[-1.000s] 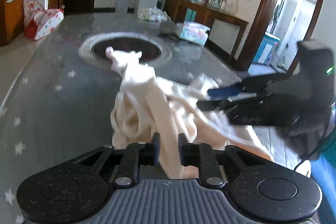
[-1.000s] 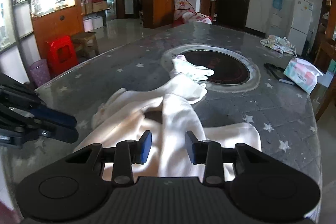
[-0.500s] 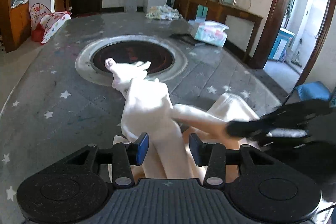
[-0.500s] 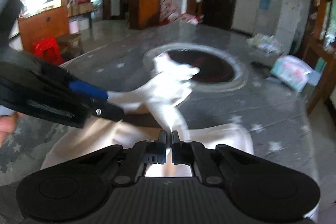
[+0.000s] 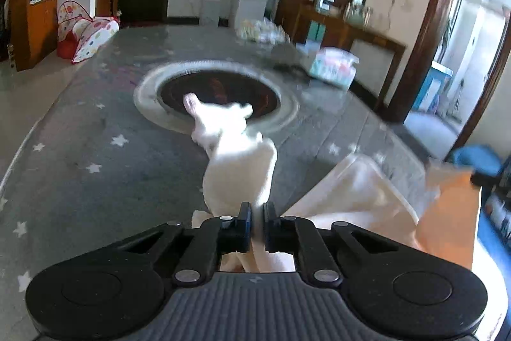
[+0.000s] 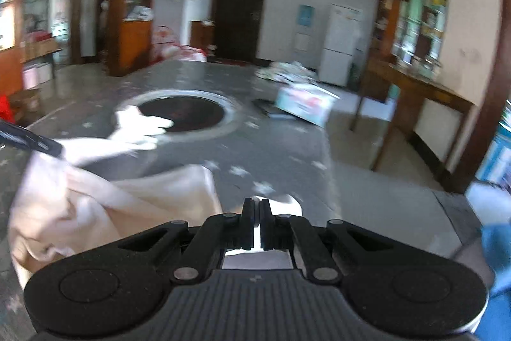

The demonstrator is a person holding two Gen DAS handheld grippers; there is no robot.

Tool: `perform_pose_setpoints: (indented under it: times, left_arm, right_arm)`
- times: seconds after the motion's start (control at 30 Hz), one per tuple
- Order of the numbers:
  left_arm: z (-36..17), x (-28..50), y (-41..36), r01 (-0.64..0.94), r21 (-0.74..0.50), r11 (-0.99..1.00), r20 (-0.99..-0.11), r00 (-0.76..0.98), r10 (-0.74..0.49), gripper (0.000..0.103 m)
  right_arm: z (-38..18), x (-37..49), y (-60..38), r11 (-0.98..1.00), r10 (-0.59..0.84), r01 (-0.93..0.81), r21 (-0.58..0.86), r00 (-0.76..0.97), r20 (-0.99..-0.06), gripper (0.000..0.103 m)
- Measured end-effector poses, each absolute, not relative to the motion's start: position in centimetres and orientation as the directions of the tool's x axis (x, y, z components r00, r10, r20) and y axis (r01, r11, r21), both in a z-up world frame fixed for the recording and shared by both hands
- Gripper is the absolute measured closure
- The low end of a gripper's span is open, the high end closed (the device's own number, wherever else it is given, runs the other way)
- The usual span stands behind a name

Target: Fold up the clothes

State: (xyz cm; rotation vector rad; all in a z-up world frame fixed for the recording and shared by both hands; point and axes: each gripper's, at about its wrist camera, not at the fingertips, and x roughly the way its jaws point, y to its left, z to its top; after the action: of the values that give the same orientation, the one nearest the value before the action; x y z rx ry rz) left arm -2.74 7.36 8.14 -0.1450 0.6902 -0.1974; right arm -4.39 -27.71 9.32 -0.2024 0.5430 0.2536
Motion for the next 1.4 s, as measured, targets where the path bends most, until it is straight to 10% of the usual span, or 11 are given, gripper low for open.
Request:
perform_pose_setpoints:
  times: [0.37,0.83,1.07,1.4]
  left_arm:
    - [12.3,-11.0,12.6,0.092,-0.291,0.952,-0.492,0.839,-0.232,0.095]
    - [7.9,-17.9,19.2,-0.122,-0.317,0.941,-0.668,0.732,-0.13,0.094]
    - [7.0,-19.4,21.1,-0.182,-0.271,0.945,-0.718,0.692,-0.073,0.061]
    - [9.2,-15.7,19.6,-0.087,-0.233,0.969,-0.652,0.753,-0.089,0.049]
  right_arm:
    - [8.1,-6.9,-31.8,0.981,0.08,-0.164,-0.104,0.828,-0.555,0.101]
    - [6.8,-9.3,-34.2,0.99,-0.003,-0.083,-0.113,0.792,-0.611,0.101]
    - [8.0,-8.0,-31.9,0.979,0.086,-0.182,-0.097,0.79,-0.607,0.096]
    - [8.8,-3.0,-22.9,0.889,0.32,-0.455,-0.061,0.71,-0.627,0.084]
